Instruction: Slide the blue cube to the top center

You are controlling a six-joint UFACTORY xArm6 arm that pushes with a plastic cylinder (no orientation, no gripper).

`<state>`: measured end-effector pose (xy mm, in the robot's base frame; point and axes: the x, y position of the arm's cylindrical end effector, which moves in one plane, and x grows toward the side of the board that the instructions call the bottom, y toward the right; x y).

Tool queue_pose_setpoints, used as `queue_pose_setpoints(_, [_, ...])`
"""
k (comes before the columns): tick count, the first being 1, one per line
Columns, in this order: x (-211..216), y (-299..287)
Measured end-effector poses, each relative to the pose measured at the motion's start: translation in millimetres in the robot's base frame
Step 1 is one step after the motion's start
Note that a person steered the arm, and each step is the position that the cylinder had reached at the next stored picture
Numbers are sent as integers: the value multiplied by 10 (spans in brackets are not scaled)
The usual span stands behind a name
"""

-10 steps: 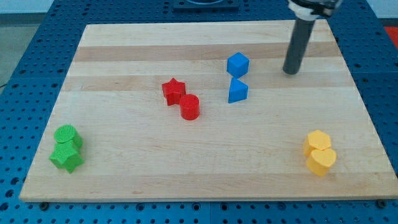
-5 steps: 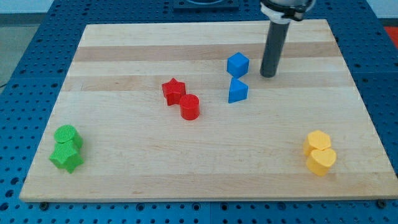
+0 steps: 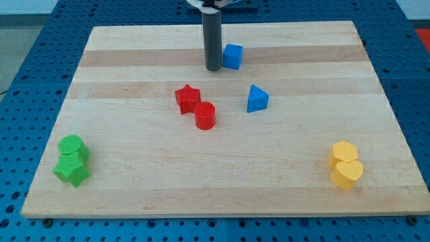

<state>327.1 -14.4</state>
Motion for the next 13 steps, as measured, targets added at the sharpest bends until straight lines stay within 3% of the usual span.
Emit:
queue_pose_setpoints(1, [-1,392])
queue_pose_setpoints(6, [-8,459])
queue_pose_setpoints(8, [-65,966])
queue_pose_setpoints(11, [-784,378])
queue_pose_setpoints(13, [-869,280])
